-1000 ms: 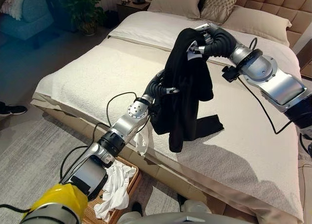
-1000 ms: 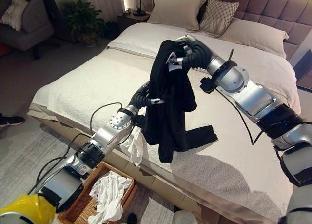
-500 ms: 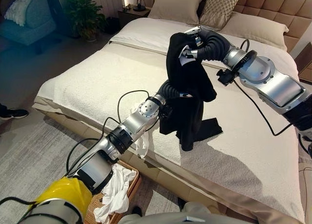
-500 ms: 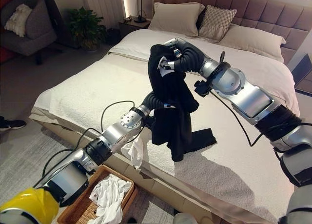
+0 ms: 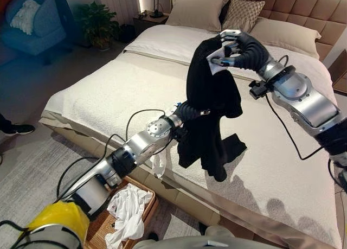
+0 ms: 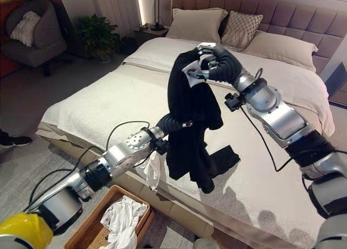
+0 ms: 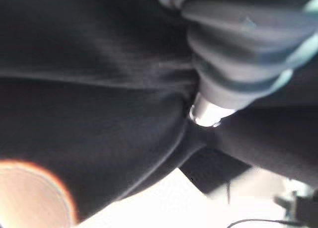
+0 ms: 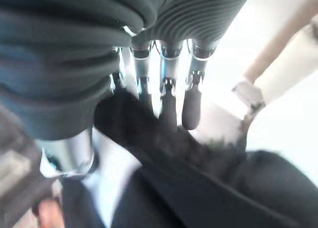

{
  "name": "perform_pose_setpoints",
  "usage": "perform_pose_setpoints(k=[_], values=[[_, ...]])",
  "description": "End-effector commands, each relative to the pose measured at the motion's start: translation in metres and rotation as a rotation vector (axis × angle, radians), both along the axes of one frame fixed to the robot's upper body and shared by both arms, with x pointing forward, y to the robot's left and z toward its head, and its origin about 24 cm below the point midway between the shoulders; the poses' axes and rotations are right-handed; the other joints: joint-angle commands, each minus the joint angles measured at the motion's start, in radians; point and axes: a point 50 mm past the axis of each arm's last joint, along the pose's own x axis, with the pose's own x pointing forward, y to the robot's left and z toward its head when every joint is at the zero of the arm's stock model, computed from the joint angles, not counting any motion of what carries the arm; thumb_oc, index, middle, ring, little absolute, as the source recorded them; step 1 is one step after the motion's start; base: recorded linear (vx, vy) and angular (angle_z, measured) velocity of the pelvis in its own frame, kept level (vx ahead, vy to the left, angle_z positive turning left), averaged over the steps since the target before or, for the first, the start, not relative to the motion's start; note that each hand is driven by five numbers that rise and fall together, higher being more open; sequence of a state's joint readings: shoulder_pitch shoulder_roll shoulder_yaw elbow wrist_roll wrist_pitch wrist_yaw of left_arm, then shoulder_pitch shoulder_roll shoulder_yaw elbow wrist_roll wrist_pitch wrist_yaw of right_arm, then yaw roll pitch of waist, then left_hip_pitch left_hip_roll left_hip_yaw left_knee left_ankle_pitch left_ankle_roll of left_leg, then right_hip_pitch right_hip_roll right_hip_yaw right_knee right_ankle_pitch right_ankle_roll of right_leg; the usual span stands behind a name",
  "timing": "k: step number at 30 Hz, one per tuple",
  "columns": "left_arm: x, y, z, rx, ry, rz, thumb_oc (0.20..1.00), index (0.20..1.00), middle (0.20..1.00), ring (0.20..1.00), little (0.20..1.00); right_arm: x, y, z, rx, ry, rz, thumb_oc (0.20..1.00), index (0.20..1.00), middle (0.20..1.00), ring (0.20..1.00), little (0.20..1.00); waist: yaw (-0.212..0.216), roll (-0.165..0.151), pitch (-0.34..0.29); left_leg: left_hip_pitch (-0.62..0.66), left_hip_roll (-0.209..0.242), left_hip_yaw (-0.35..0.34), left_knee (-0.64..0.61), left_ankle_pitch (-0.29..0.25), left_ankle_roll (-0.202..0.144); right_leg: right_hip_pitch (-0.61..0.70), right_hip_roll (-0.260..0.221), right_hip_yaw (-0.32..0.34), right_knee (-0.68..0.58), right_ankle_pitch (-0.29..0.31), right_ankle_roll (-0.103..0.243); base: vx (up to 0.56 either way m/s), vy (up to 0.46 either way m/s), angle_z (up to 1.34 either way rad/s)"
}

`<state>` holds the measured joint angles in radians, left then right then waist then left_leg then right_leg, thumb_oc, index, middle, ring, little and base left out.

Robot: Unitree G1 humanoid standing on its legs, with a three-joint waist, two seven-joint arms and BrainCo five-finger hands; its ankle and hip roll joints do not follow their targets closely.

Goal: Pick up clothes into the bucket

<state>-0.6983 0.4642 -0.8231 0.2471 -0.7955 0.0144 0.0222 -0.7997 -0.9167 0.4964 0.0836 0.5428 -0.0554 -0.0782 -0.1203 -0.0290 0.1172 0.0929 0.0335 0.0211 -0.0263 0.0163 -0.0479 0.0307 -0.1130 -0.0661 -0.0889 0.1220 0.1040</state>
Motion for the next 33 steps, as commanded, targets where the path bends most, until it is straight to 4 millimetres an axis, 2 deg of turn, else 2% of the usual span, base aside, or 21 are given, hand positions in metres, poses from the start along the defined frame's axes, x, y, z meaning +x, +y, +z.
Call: perform_pose_setpoints(k=[1, 4, 5, 7, 8, 11, 13, 14, 15, 16, 17, 18, 20, 21, 22, 24, 25, 27, 29, 31, 33], values=[[0.009, 0.017, 0.038, -0.158, -0.103, 0.069, 0.200, 0.200, 0.200, 0.200, 0.200, -0.006, -0.018, 0.027, 0.088, -0.148, -0.075, 1.000, 1.000, 1.000, 1.000, 1.000, 0.029, -0.022, -0.031, -0.062, -0.017, -0.036, 0.068, -0.050, -0.020, 0.009, -0.008, -0.043, 0.141, -0.145, 0.036, 0.00, 0.000, 0.00], [0.008, 0.045, 0.055, -0.179, -0.170, 0.134, 0.200, 0.200, 0.200, 0.200, 0.200, -0.008, -0.041, 0.010, 0.165, -0.123, -0.172, 1.000, 1.000, 1.000, 1.000, 1.000, 0.040, -0.017, -0.026, -0.065, -0.019, -0.041, 0.070, -0.051, -0.018, 0.010, -0.011, -0.049, 0.142, -0.147, 0.035, 0.00, -0.002, 0.03], [0.005, 0.063, 0.069, -0.197, -0.226, 0.166, 0.200, 0.200, 0.200, 0.200, 0.200, -0.011, -0.057, -0.001, 0.217, -0.107, -0.238, 1.000, 1.000, 1.000, 1.000, 1.000, 0.046, -0.013, -0.024, -0.067, -0.021, -0.045, 0.073, -0.052, -0.017, 0.011, -0.011, -0.052, 0.142, -0.149, 0.035, 0.01, -0.007, 0.06], [0.003, 0.071, 0.072, -0.199, -0.242, 0.188, 0.200, 0.200, 0.200, 0.200, 0.200, -0.013, -0.063, -0.009, 0.245, -0.096, -0.269, 1.000, 1.000, 1.000, 1.000, 1.000, 0.050, -0.013, -0.024, -0.068, -0.022, -0.047, 0.074, -0.053, -0.016, 0.012, -0.012, -0.054, 0.142, -0.150, 0.034, 0.01, -0.004, 0.06], [0.000, 0.091, 0.082, -0.200, -0.290, 0.234, 0.200, 0.200, 0.200, 0.200, 0.200, -0.015, -0.079, -0.029, 0.305, -0.061, -0.352, 1.000, 1.000, 1.000, 1.000, 1.000, 0.055, -0.006, -0.022, -0.071, -0.023, -0.051, 0.075, -0.055, -0.014, 0.011, -0.013, -0.056, 0.140, -0.152, 0.034, 0.01, 0.002, 0.06], [-0.004, 0.108, 0.090, -0.210, -0.338, 0.284, 0.200, 0.200, 0.200, 0.200, 0.200, -0.019, -0.089, -0.049, 0.343, -0.018, -0.418, 1.000, 1.000, 1.000, 1.000, 1.000, 0.059, -0.005, -0.020, -0.074, -0.026, -0.055, 0.078, -0.057, -0.013, 0.011, -0.013, -0.056, 0.141, -0.155, 0.033, 0.01, -0.003, 0.12], [-0.016, 0.130, 0.099, -0.254, -0.404, 0.357, 0.200, 0.200, 0.200, 0.200, 0.200, -0.029, -0.106, -0.094, 0.348, 0.089, -0.550, 1.000, 1.000, 1.000, 1.000, 1.000, 0.067, 0.003, -0.010, -0.082, -0.031, -0.062, 0.083, -0.058, -0.010, 0.006, -0.015, -0.058, 0.145, -0.158, 0.031, 0.00, 0.010, 0.09], [-0.017, 0.130, 0.099, -0.254, -0.403, 0.358, 0.200, 0.200, 0.200, 0.200, 0.200, -0.030, -0.106, -0.095, 0.347, 0.090, -0.549, 1.000, 1.000, 1.000, 1.000, 1.000, 0.066, 0.003, -0.011, -0.082, -0.031, -0.062, 0.083, -0.059, -0.010, 0.006, -0.015, -0.058, 0.145, -0.158, 0.031, 0.01, 0.011, 0.06], [-0.027, 0.142, 0.111, -0.277, -0.477, 0.396, 0.200, 0.200, 0.200, 0.200, 0.200, -0.039, -0.113, -0.130, 0.390, 0.189, -0.627, 1.000, 1.000, 1.000, 1.000, 1.000, 0.071, 0.006, -0.006, -0.086, -0.033, -0.065, 0.083, -0.059, -0.009, 0.004, -0.016, -0.060, 0.146, -0.159, 0.030, 0.02, 0.003, 0.04], [-0.027, 0.143, 0.110, -0.276, -0.476, 0.397, 0.200, 0.200, 0.200, 0.200, 0.200, -0.039, -0.113, -0.131, 0.389, 0.191, -0.625, 1.000, 1.000, 1.000, 1.000, 1.000, 0.070, 0.005, -0.008, -0.086, -0.033, -0.065, 0.084, -0.059, -0.009, 0.004, -0.016, -0.060, 0.147, -0.159, 0.030, 0.02, 0.012, 0.06], [-0.039, 0.156, 0.127, -0.285, -0.569, 0.435, 0.200, 0.200, 0.200, 0.200, 0.200, -0.055, -0.120, -0.168, 0.328, 0.304, -0.712, 1.000, 1.000, 1.000, 1.000, 1.000, 0.075, 0.009, -0.003, -0.088, -0.035, -0.069, 0.082, -0.059, -0.008, 0.003, -0.017, -0.062, 0.146, -0.160, 0.029, 0.01, 0.008, 0.06], [-0.040, 0.156, 0.126, -0.284, -0.568, 0.436, 0.200, 0.200, 0.200, 0.200, 0.200, -0.056, -0.119, -0.168, 0.327, 0.306, -0.711, 1.000, 1.000, 1.000, 1.000, 1.000, 0.073, 0.009, -0.005, -0.087, -0.035, -0.069, 0.082, -0.059, -0.008, 0.004, -0.017, -0.062, 0.146, -0.161, 0.028, 0.01, 0.008, 0.10], [-0.052, 0.168, 0.139, -0.307, -0.653, 0.480, 0.200, 0.200, 0.200, 0.200, 0.200, -0.073, -0.120, -0.209, 0.326, 0.452, -0.760, 1.000, 1.000, 1.000, 1.000, 1.000, 0.076, 0.010, -0.001, -0.093, -0.037, -0.072, 0.084, -0.059, -0.008, 0.000, -0.017, -0.064, 0.149, -0.162, 0.027, 0.01, 0.000, 0.12], [-0.061, 0.178, 0.154, -0.320, -0.749, 0.528, 0.200, 0.200, 0.200, 0.200, 0.200, -0.095, -0.120, -0.252, 0.289, 0.628, -0.823, 1.000, 1.000, 1.000, 1.000, 1.000, 0.081, 0.012, 0.003, -0.096, -0.039, -0.077, 0.085, -0.060, -0.008, -0.003, -0.017, -0.066, 0.151, -0.163, 0.027, 0.01, 0.000, 0.08], [-0.062, 0.179, 0.154, -0.319, -0.750, 0.530, 0.200, 0.200, 0.200, 0.200, 0.200, -0.095, -0.120, -0.253, 0.289, 0.629, -0.821, 1.000, 1.000, 1.000, 1.000, 1.000, 0.079, 0.011, 0.003, -0.096, -0.039, -0.077, 0.085, -0.060, -0.008, -0.003, -0.017, -0.066, 0.152, -0.164, 0.027, 0.01, -0.003, 0.05], [-0.070, 0.187, 0.165, -0.336, -0.823, 0.568, 0.200, 0.200, 0.200, 0.200, 0.200, -0.116, -0.117, -0.283, 0.242, 0.769, -0.845, 1.000, 1.000, 1.000, 1.000, 1.000, 0.083, 0.011, 0.005, -0.099, -0.039, -0.082, 0.086, -0.060, -0.009, -0.004, -0.018, -0.069, 0.151, -0.165, 0.026, 0.01, -0.007, 0.06], [-0.079, 0.192, 0.173, -0.343, -0.885, 0.588, 0.200, 0.200, 0.200, 0.200, 0.200, -0.138, -0.115, -0.310, 0.191, 0.901, -0.864, 1.000, 1.000, 1.000, 1.000, 1.000, 0.085, 0.010, 0.006, -0.100, -0.038, -0.085, 0.085, -0.061, -0.010, -0.005, -0.018, -0.073, 0.151, -0.166, 0.027, 0.02, -0.008, 0.06], [-0.083, 0.196, 0.176, -0.339, -0.912, 0.603, 0.200, 0.200, 0.200, 0.200, 0.200, -0.146, -0.114, -0.318, 0.170, 0.943, -0.867, 1.000, 1.000, 1.000, 1.000, 1.000, 0.084, 0.010, 0.005, -0.100, -0.038, -0.086, 0.084, -0.061, -0.011, -0.004, -0.017, -0.073, 0.150, -0.167, 0.027, 0.01, -0.003, 0.03], [-0.092, 0.203, 0.184, -0.298, -0.986, 0.644, 0.200, 0.200, 0.200, 0.200, 0.200, -0.180, -0.109, -0.350, 0.121, 1.115, -0.905, 1.000, 1.000, 1.000, 1.000, 1.000, 0.088, 0.011, 0.007, -0.100, -0.036, -0.090, 0.082, -0.059, -0.014, -0.004, -0.017, -0.077, 0.151, -0.168, 0.028, 0.00, 0.000, 0.00], [-0.094, 0.204, 0.184, -0.294, -0.997, 0.657, 0.200, 0.200, 0.200, 0.200, 0.200, -0.188, -0.107, -0.357, 0.118, 1.156, -0.909, 1.000, 1.000, 1.000, 1.000, 1.000, 0.085, 0.010, 0.006, -0.100, -0.036, -0.090, 0.081, -0.059, -0.015, -0.003, -0.016, -0.078, 0.150, -0.170, 0.027, 0.01, 0.004, 0.04], [-0.096, 0.210, 0.183, -0.286, -1.013, 0.696, 0.200, 0.200, 0.200, 0.200, 0.200, -0.215, -0.097, -0.377, 0.075, 1.299, -0.896, 1.000, 1.000, 1.000, 1.000, 1.000, 0.086, 0.009, 0.005, -0.096, -0.035, -0.089, 0.079, -0.060, -0.017, -0.001, -0.015, -0.079, 0.150, -0.171, 0.028, 0.01, 0.005, 0.04]])
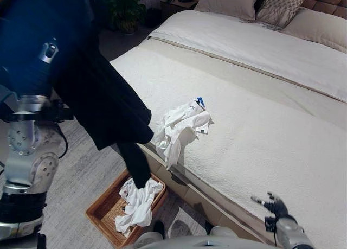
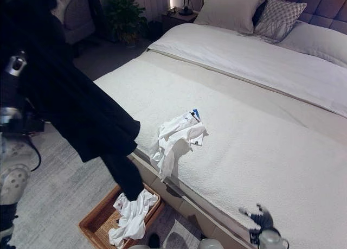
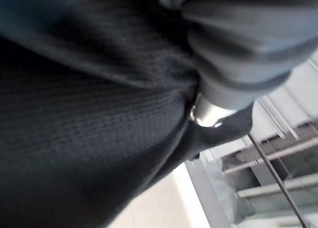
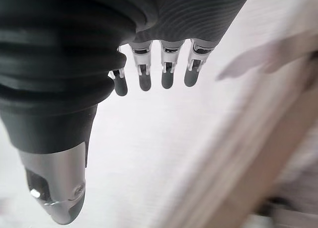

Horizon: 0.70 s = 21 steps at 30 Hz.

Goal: Pick up clothes into the bucket

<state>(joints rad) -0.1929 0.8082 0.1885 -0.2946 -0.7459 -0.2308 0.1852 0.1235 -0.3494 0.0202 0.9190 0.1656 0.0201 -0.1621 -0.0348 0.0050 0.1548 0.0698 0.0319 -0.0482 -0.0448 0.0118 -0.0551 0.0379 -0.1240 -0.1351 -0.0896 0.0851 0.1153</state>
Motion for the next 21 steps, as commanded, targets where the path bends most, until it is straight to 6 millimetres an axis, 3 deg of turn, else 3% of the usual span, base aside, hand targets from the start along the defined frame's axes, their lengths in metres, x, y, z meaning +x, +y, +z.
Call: perform_pose_setpoints(k=[1, 6, 10, 13, 14, 15, 17, 18, 21], values=[[-0.021, 0.002, 0.034, 0.087, -0.202, 0.054, 0.200, 0.200, 0.200, 0.200, 0.200, 0.017, 0.009, 0.001, 0.002, -0.014, 0.105, 1.000, 1.000, 1.000, 1.000, 1.000, 0.000, -0.025, -0.033, -0.072, -0.033, -0.020, 0.097, -0.056, -0.010, -0.008, -0.004, -0.010, 0.150, -0.134, 0.017, 0.01, 0.002, 0.07], [-0.017, 0.007, 0.019, 0.070, -0.143, 0.085, 0.200, 0.200, 0.200, 0.200, 0.200, -0.014, 0.018, -0.017, 0.036, 0.141, 0.116, 1.000, 1.000, 1.000, 1.000, 1.000, -0.004, -0.028, -0.033, -0.064, -0.029, -0.017, 0.097, -0.059, -0.012, 0.000, -0.003, -0.008, 0.146, -0.135, 0.017, 0.00, 0.000, 0.01], [-0.011, 0.014, 0.002, 0.044, -0.062, 0.109, 0.200, 0.200, 0.200, 0.200, 0.200, -0.020, 0.021, -0.020, 0.055, 0.163, 0.110, 1.000, 1.000, 1.000, 1.000, 1.000, -0.008, -0.030, -0.030, -0.060, -0.025, -0.017, 0.094, -0.058, -0.012, 0.002, -0.001, -0.004, 0.146, -0.137, 0.015, 0.00, 0.000, 0.00], [-0.007, 0.021, -0.021, 0.015, 0.034, 0.147, 0.200, 0.200, 0.200, 0.200, 0.200, -0.017, 0.020, -0.019, 0.058, 0.145, 0.098, 1.000, 1.000, 1.000, 1.000, 1.000, -0.010, -0.034, -0.026, -0.061, -0.025, -0.015, 0.096, -0.058, -0.011, 0.000, -0.001, -0.002, 0.147, -0.137, 0.015, -0.01, 0.000, 0.00], [-0.007, 0.026, -0.042, -0.006, 0.117, 0.180, 0.200, 0.200, 0.200, 0.200, 0.200, -0.013, 0.019, -0.017, 0.055, 0.124, 0.086, 1.000, 1.000, 1.000, 1.000, 1.000, -0.007, -0.036, -0.022, -0.064, -0.026, -0.014, 0.099, -0.058, -0.010, -0.003, -0.001, 0.000, 0.148, -0.136, 0.015, 0.00, 0.000, 0.00], [-0.007, 0.026, -0.043, -0.007, 0.117, 0.181, 0.200, 0.200, 0.200, 0.200, 0.200, -0.013, 0.019, -0.017, 0.054, 0.124, 0.087, 1.000, 1.000, 1.000, 1.000, 1.000, -0.008, -0.035, -0.023, -0.064, -0.025, -0.014, 0.099, -0.058, -0.010, -0.003, -0.001, 0.000, 0.148, -0.136, 0.015, -0.04, 0.005, -0.02], [-0.012, 0.033, -0.075, -0.036, 0.236, 0.241, 0.200, 0.200, 0.200, 0.200, 0.200, -0.008, 0.020, -0.015, 0.053, 0.095, 0.087, 1.000, 1.000, 1.000, 1.000, 1.000, -0.006, -0.037, -0.016, -0.067, -0.025, -0.011, 0.105, -0.060, -0.009, -0.006, -0.002, 0.003, 0.147, -0.134, 0.015, -0.01, 0.004, -0.02], [-0.012, 0.033, -0.075, -0.036, 0.236, 0.241, 0.200, 0.200, 0.200, 0.200, 0.200, -0.008, 0.020, -0.015, 0.053, 0.095, 0.087, 1.000, 1.000, 1.000, 1.000, 1.000, -0.006, -0.037, -0.016, -0.068, -0.025, -0.011, 0.105, -0.060, -0.009, -0.006, -0.002, 0.003, 0.147, -0.134, 0.015, -0.02, 0.008, -0.04], [-0.024, 0.043, -0.111, 0.010, 0.387, 0.375, 0.200, 0.200, 0.200, 0.200, 0.200, -0.007, 0.021, -0.014, 0.053, 0.071, 0.088, 1.000, 1.000, 1.000, 1.000, 1.000, -0.002, -0.040, -0.005, -0.072, -0.025, -0.009, 0.113, -0.064, -0.006, -0.011, -0.002, 0.007, 0.150, -0.135, 0.013, -0.02, 0.009, -0.07]])
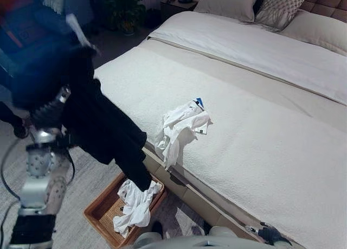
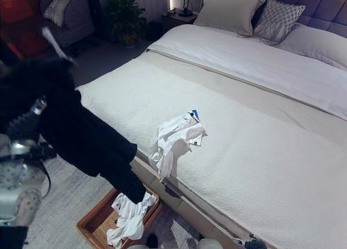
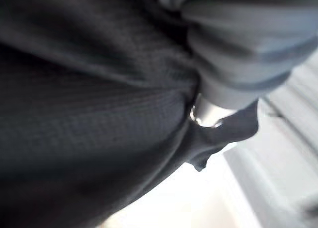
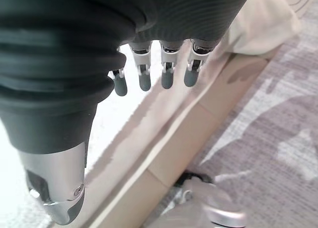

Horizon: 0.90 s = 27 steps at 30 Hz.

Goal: Pick up clothes into the bucket

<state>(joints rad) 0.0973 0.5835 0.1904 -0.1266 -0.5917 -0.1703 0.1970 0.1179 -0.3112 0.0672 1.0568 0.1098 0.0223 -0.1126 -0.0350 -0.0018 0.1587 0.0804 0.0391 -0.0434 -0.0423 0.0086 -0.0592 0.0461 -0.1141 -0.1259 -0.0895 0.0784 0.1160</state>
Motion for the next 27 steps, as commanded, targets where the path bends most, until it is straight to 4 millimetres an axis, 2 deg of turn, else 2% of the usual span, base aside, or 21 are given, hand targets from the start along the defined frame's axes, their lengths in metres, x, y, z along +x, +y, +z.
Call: perform_pose_setpoints(k=[1, 3, 4, 5, 8, 9, 11, 16, 17, 20, 21, 22, 24, 27], values=[[-0.013, 0.017, 0.010, 0.187, -0.016, 0.129, 0.200, 0.200, 0.200, 0.200, 0.200, 0.018, 0.003, 0.005, -0.002, -0.086, 0.012, 1.000, 1.000, 1.000, 1.000, 1.000, -0.001, -0.034, -0.005, -0.085, -0.033, -0.012, 0.114, -0.063, -0.002, -0.021, -0.011, -0.002, 0.153, -0.129, 0.013, -0.04, 0.007, -0.06], [-0.022, 0.022, -0.006, 0.241, 0.076, 0.179, 0.200, 0.200, 0.200, 0.200, 0.200, 0.016, 0.002, 0.006, -0.007, -0.089, 0.009, 1.000, 1.000, 1.000, 1.000, 1.000, -0.001, -0.033, 0.004, -0.091, -0.034, -0.010, 0.121, -0.066, 0.000, -0.028, -0.012, -0.001, 0.162, -0.132, 0.012, -0.02, 0.006, -0.03], [-0.022, 0.022, -0.006, 0.241, 0.076, 0.179, 0.200, 0.200, 0.200, 0.200, 0.200, 0.016, 0.002, 0.006, -0.007, -0.089, 0.009, 1.000, 1.000, 1.000, 1.000, 1.000, -0.001, -0.033, 0.004, -0.091, -0.034, -0.010, 0.122, -0.066, 0.000, -0.028, -0.012, -0.001, 0.162, -0.132, 0.012, -0.04, 0.017, -0.02], [-0.027, 0.030, -0.021, 0.368, 0.188, 0.239, 0.200, 0.200, 0.200, 0.200, 0.200, 0.013, 0.000, 0.006, -0.017, -0.086, 0.005, 1.000, 1.000, 1.000, 1.000, 1.000, -0.001, -0.032, 0.018, -0.101, -0.036, -0.009, 0.130, -0.068, 0.002, -0.039, -0.014, 0.001, 0.175, -0.134, 0.011, -0.05, 0.017, -0.01], [-0.030, 0.039, -0.032, 0.579, 0.312, 0.309, 0.200, 0.200, 0.200, 0.200, 0.200, 0.012, -0.004, 0.009, -0.038, -0.093, 0.008, 1.000, 1.000, 1.000, 1.000, 1.000, -0.004, -0.030, 0.041, -0.119, -0.042, -0.009, 0.140, -0.070, 0.004, -0.064, -0.016, 0.005, 0.196, -0.137, 0.012, -0.09, 0.022, 0.00], [-0.029, 0.045, -0.051, 0.598, 0.403, 0.340, 0.200, 0.200, 0.200, 0.200, 0.200, 0.017, -0.009, 0.012, -0.060, -0.111, 0.010, 1.000, 1.000, 1.000, 1.000, 1.000, -0.009, -0.027, 0.060, -0.135, -0.045, -0.005, 0.147, -0.066, 0.006, -0.087, -0.018, 0.009, 0.213, -0.136, 0.014, -0.09, 0.025, -0.02], [-0.027, 0.046, -0.056, 0.606, 0.424, 0.346, 0.200, 0.200, 0.200, 0.200, 0.200, 0.019, -0.011, 0.013, -0.072, -0.119, 0.008, 1.000, 1.000, 1.000, 1.000, 1.000, -0.011, -0.024, 0.069, -0.149, -0.047, -0.005, 0.154, -0.065, 0.008, -0.107, -0.019, 0.013, 0.227, -0.135, 0.013, -0.09, 0.029, -0.04], [-0.025, 0.056, -0.085, 0.644, 0.561, 0.415, 0.200, 0.200, 0.200, 0.200, 0.200, 0.035, -0.016, 0.021, -0.110, -0.183, 0.016, 1.000, 1.000, 1.000, 1.000, 1.000, -0.024, -0.018, 0.118, -0.222, -0.054, 0.003, 0.188, -0.057, 0.017, -0.198, -0.024, 0.030, 0.276, -0.129, 0.013, -0.11, 0.040, -0.07], [-0.024, 0.056, -0.083, 0.654, 0.558, 0.420, 0.200, 0.200, 0.200, 0.200, 0.200, 0.038, -0.017, 0.023, -0.119, -0.194, 0.015, 1.000, 1.000, 1.000, 1.000, 1.000, -0.026, -0.018, 0.128, -0.234, -0.054, 0.005, 0.193, -0.056, 0.018, -0.210, -0.024, 0.030, 0.281, -0.127, 0.013, -0.09, 0.033, -0.08], [-0.022, 0.064, -0.098, 0.661, 0.633, 0.460, 0.200, 0.200, 0.200, 0.200, 0.200, 0.052, -0.017, 0.029, -0.141, -0.240, 0.034, 1.000, 1.000, 1.000, 1.000, 1.000, -0.035, -0.030, 0.171, -0.303, -0.054, 0.011, 0.248, -0.059, 0.024, -0.271, -0.029, 0.048, 0.320, -0.126, 0.012, -0.09, 0.031, -0.07], [-0.021, 0.064, -0.098, 0.661, 0.631, 0.460, 0.200, 0.200, 0.200, 0.200, 0.200, 0.052, -0.017, 0.029, -0.141, -0.241, 0.033, 1.000, 1.000, 1.000, 1.000, 1.000, -0.034, -0.030, 0.171, -0.307, -0.054, 0.011, 0.252, -0.060, 0.024, -0.275, -0.030, 0.049, 0.323, -0.127, 0.012, -0.13, 0.032, -0.10], [-0.014, 0.064, -0.093, 0.676, 0.617, 0.469, 0.200, 0.200, 0.200, 0.200, 0.200, 0.061, -0.016, 0.033, -0.147, -0.283, 0.042, 1.000, 1.000, 1.000, 1.000, 1.000, -0.040, -0.038, 0.201, -0.352, -0.056, 0.014, 0.295, -0.065, 0.027, -0.314, -0.034, 0.057, 0.354, -0.128, 0.009, -0.10, 0.019, -0.08], [-0.011, 0.066, -0.097, 0.664, 0.636, 0.482, 0.200, 0.200, 0.200, 0.200, 0.200, 0.065, -0.014, 0.035, -0.148, -0.299, 0.049, 1.000, 1.000, 1.000, 1.000, 1.000, -0.043, -0.043, 0.211, -0.376, -0.056, 0.016, 0.317, -0.068, 0.028, -0.334, -0.034, 0.061, 0.368, -0.129, 0.007, -0.08, 0.013, -0.07], [0.004, 0.067, -0.095, 0.658, 0.636, 0.502, 0.200, 0.200, 0.200, 0.200, 0.200, 0.080, -0.012, 0.042, -0.153, -0.363, 0.061, 1.000, 1.000, 1.000, 1.000, 1.000, -0.057, -0.062, 0.261, -0.462, -0.057, 0.018, 0.390, -0.076, 0.032, -0.413, -0.031, 0.078, 0.413, -0.126, 0.000, -0.13, 0.013, -0.04]])
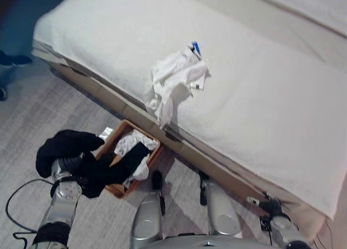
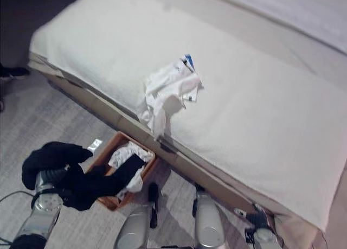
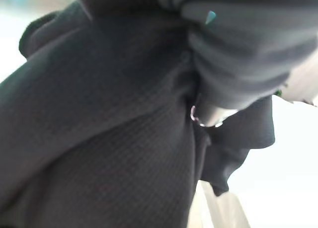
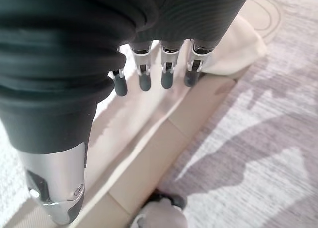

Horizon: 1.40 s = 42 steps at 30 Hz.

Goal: Pick up clothes into the bucket

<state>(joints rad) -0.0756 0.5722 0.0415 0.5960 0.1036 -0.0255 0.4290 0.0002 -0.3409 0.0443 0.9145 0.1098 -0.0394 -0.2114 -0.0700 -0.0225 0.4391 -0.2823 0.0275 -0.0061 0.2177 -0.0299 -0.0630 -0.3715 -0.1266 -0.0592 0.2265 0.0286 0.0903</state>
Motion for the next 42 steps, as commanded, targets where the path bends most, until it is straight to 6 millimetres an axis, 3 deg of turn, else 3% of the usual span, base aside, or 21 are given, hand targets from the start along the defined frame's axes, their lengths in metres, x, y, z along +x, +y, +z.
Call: perform_pose_setpoints(k=[1, 6, 7, 8, 9, 10, 11, 12, 13, 19, 23, 24, 26, 30, 32, 33, 34, 35, 37, 38, 42], values=[[0.009, 0.025, 0.023, 0.117, -0.054, 0.072, 0.200, 0.200, 0.200, 0.200, 0.200, 0.004, -0.002, 0.009, -0.051, -0.064, 0.035, 1.000, 1.000, 1.000, 1.000, 1.000, -0.027, -0.051, 0.001, -0.147, -0.039, -0.021, 0.173, -0.049, 0.036, -0.039, -0.015, 0.019, 0.122, -0.079, 0.024, -0.09, 0.017, -0.11], [0.029, 0.022, 0.038, 0.118, -0.131, 0.105, 0.200, 0.200, 0.200, 0.200, 0.200, 0.022, 0.004, 0.020, -0.050, -0.158, 0.034, 1.000, 1.000, 1.000, 1.000, 1.000, -0.040, -0.073, 0.053, -0.280, -0.036, -0.026, 0.262, -0.057, 0.040, -0.160, -0.010, 0.025, 0.192, -0.083, 0.018, -0.12, 0.011, -0.05], [0.036, 0.021, 0.046, 0.142, -0.152, 0.095, 0.297, 0.297, 0.297, 0.297, 0.297, 0.025, 0.005, 0.023, -0.047, -0.183, 0.035, 1.000, 1.000, 1.000, 1.000, 1.000, -0.044, -0.080, 0.066, -0.315, -0.037, -0.027, 0.280, -0.059, 0.039, -0.188, -0.011, 0.027, 0.205, -0.085, 0.017, -0.07, 0.004, -0.02], [0.044, 0.021, 0.049, 0.127, -0.157, 0.116, 0.457, 0.457, 0.457, 0.457, 0.457, 0.027, 0.008, 0.024, -0.043, -0.196, 0.032, 1.000, 1.000, 1.000, 1.000, 1.000, -0.048, -0.086, 0.080, -0.351, -0.033, -0.036, 0.324, -0.096, 0.035, -0.224, -0.008, 0.030, 0.240, -0.117, 0.018, -0.10, 0.007, 0.02], [0.045, 0.021, 0.050, 0.127, -0.160, 0.115, 0.416, 0.416, 0.416, 0.416, 0.416, 0.028, 0.008, 0.024, -0.042, -0.199, 0.030, 1.000, 1.000, 1.000, 1.000, 1.000, -0.048, -0.087, 0.081, -0.366, -0.036, -0.032, 0.315, -0.063, 0.038, -0.235, -0.012, 0.027, 0.228, -0.087, 0.014, 0.01, 0.015, 0.05], [0.047, 0.023, 0.049, 0.117, -0.156, 0.141, 0.395, 0.395, 0.395, 0.395, 0.395, 0.029, 0.009, 0.025, -0.044, -0.206, 0.026, 1.000, 1.000, 1.000, 1.000, 1.000, -0.051, -0.090, 0.080, -0.380, -0.031, -0.035, 0.340, -0.101, 0.035, -0.251, -0.008, 0.032, 0.253, -0.117, 0.018, -0.05, 0.016, 0.05], [0.057, 0.019, 0.057, 0.088, -0.190, 0.145, 0.429, 0.429, 0.429, 0.429, 0.429, 0.032, 0.013, 0.026, -0.049, -0.215, 0.044, 1.000, 1.000, 1.000, 1.000, 1.000, -0.056, -0.098, 0.081, -0.436, -0.029, -0.037, 0.374, -0.107, 0.036, -0.303, -0.006, 0.032, 0.276, -0.116, 0.017, 0.03, 0.011, -0.01], [0.057, 0.019, 0.057, 0.088, -0.191, 0.145, 0.511, 0.511, 0.511, 0.511, 0.511, 0.032, 0.013, 0.026, -0.049, -0.216, 0.044, 1.000, 1.000, 1.000, 1.000, 1.000, -0.056, -0.097, 0.081, -0.438, -0.028, -0.037, 0.375, -0.107, 0.036, -0.305, -0.006, 0.032, 0.277, -0.117, 0.017, -0.06, 0.006, -0.06], [0.064, 0.017, 0.064, 0.082, -0.214, 0.147, 1.000, 1.000, 1.000, 1.000, 1.000, 0.036, 0.016, 0.029, -0.056, -0.232, 0.055, 1.000, 1.000, 1.000, 1.000, 1.000, -0.058, -0.103, 0.081, -0.488, -0.026, -0.039, 0.409, -0.115, 0.038, -0.354, -0.004, 0.034, 0.302, -0.120, 0.017, -0.03, 0.002, -0.08], [0.071, 0.025, 0.073, 0.128, -0.163, 0.156, 1.000, 1.000, 1.000, 1.000, 1.000, 0.047, 0.019, 0.037, -0.048, -0.285, 0.056, 1.000, 1.000, 1.000, 1.000, 1.000, -0.065, -0.106, 0.081, -0.566, -0.020, -0.035, 0.462, -0.135, 0.044, -0.431, -0.003, 0.042, 0.352, -0.134, 0.015, -0.01, 0.010, -0.04], [0.075, 0.022, 0.077, 0.139, -0.156, 0.162, 1.000, 1.000, 1.000, 1.000, 1.000, 0.064, 0.019, 0.055, -0.070, -0.373, 0.071, 1.000, 1.000, 1.000, 1.000, 1.000, -0.066, -0.100, 0.081, -0.581, -0.025, -0.037, 0.476, -0.146, 0.048, -0.449, -0.009, 0.041, 0.370, -0.144, 0.014, 0.00, 0.020, 0.05], [0.075, 0.021, 0.079, 0.130, -0.171, 0.158, 1.000, 1.000, 1.000, 1.000, 1.000, 0.080, 0.020, 0.079, -0.079, -0.491, 0.088, 1.000, 1.000, 1.000, 1.000, 1.000, -0.065, -0.094, 0.081, -0.575, -0.028, -0.038, 0.466, -0.145, 0.046, -0.446, -0.010, 0.040, 0.367, -0.148, 0.012, 0.00, 0.012, -0.08], [0.074, 0.022, 0.080, 0.141, -0.174, 0.164, 1.000, 1.000, 1.000, 1.000, 1.000, 0.085, 0.020, 0.089, -0.085, -0.537, 0.092, 1.000, 1.000, 1.000, 1.000, 1.000, -0.064, -0.091, 0.081, -0.569, -0.030, -0.038, 0.460, -0.144, 0.046, -0.444, -0.011, 0.040, 0.365, -0.150, 0.012, 0.00, 0.000, 0.00], [0.068, 0.022, 0.077, 0.113, -0.196, 0.165, 1.000, 1.000, 1.000, 1.000, 1.000, 0.107, 0.022, 0.143, -0.092, -0.802, 0.115, 1.000, 1.000, 1.000, 1.000, 1.000, -0.057, -0.076, 0.081, -0.538, -0.038, -0.040, 0.414, -0.129, 0.041, -0.421, -0.014, 0.033, 0.338, -0.146, 0.012, 0.00, 0.001, 0.01], [0.058, 0.015, 0.060, 0.049, -0.203, 0.159, 1.000, 1.000, 1.000, 1.000, 1.000, 0.117, 0.024, 0.178, -0.131, -0.949, 0.142, 1.000, 1.000, 1.000, 1.000, 1.000, -0.041, -0.061, 0.081, -0.495, -0.043, -0.043, 0.364, -0.113, 0.036, -0.388, -0.018, 0.026, 0.305, -0.138, 0.014, 0.01, -0.009, 0.05], [0.057, 0.014, 0.060, 0.048, -0.202, 0.160, 1.000, 1.000, 1.000, 1.000, 1.000, 0.117, 0.024, 0.178, -0.131, -0.948, 0.143, 1.000, 1.000, 1.000, 1.000, 1.000, -0.042, -0.061, 0.081, -0.493, -0.043, -0.043, 0.362, -0.113, 0.036, -0.387, -0.018, 0.026, 0.304, -0.138, 0.014, -0.08, -0.001, 0.02], [0.053, 0.000, 0.046, -0.095, -0.262, 0.143, 1.000, 1.000, 1.000, 1.000, 1.000, 0.126, 0.024, 0.202, -0.161, -1.044, 0.140, 1.000, 1.000, 1.000, 1.000, 1.000, -0.031, -0.052, 0.081, -0.485, -0.049, -0.038, 0.320, -0.065, 0.037, -0.378, -0.026, 0.017, 0.267, -0.098, 0.010, 0.00, 0.000, 0.00], [0.052, 0.000, 0.045, -0.096, -0.256, 0.144, 1.000, 1.000, 1.000, 1.000, 1.000, 0.125, 0.024, 0.201, -0.162, -1.038, 0.141, 1.000, 1.000, 1.000, 1.000, 1.000, -0.030, -0.050, 0.081, -0.464, -0.047, -0.044, 0.326, -0.097, 0.034, -0.359, -0.022, 0.020, 0.277, -0.128, 0.015, -0.08, -0.001, 0.01], [0.043, -0.023, 0.014, -0.395, -0.299, 0.127, 1.000, 1.000, 1.000, 1.000, 1.000, 0.139, 0.025, 0.237, -0.211, -1.163, 0.154, 1.000, 1.000, 1.000, 1.000, 1.000, -0.008, -0.033, 0.081, -0.426, -0.059, -0.043, 0.261, -0.046, 0.035, -0.326, -0.031, 0.011, 0.233, -0.091, 0.012, -0.03, 0.008, 0.08], [0.043, -0.023, 0.013, -0.396, -0.299, 0.127, 1.000, 1.000, 1.000, 1.000, 1.000, 0.139, 0.025, 0.237, -0.211, -1.163, 0.155, 1.000, 1.000, 1.000, 1.000, 1.000, -0.009, -0.032, 0.081, -0.423, -0.059, -0.044, 0.259, -0.045, 0.035, -0.324, -0.031, 0.011, 0.231, -0.090, 0.012, 0.03, -0.007, 0.11], [0.027, -0.044, -0.019, -0.673, -0.335, 0.175, 1.000, 1.000, 1.000, 1.000, 1.000, 0.157, 0.025, 0.266, -0.294, -1.213, 0.166, 1.000, 1.000, 1.000, 1.000, 1.000, 0.032, -0.008, 0.081, -0.342, -0.070, -0.059, 0.189, -0.021, 0.031, -0.251, -0.046, -0.001, 0.211, -0.090, 0.013, 0.03, -0.031, 0.10]])
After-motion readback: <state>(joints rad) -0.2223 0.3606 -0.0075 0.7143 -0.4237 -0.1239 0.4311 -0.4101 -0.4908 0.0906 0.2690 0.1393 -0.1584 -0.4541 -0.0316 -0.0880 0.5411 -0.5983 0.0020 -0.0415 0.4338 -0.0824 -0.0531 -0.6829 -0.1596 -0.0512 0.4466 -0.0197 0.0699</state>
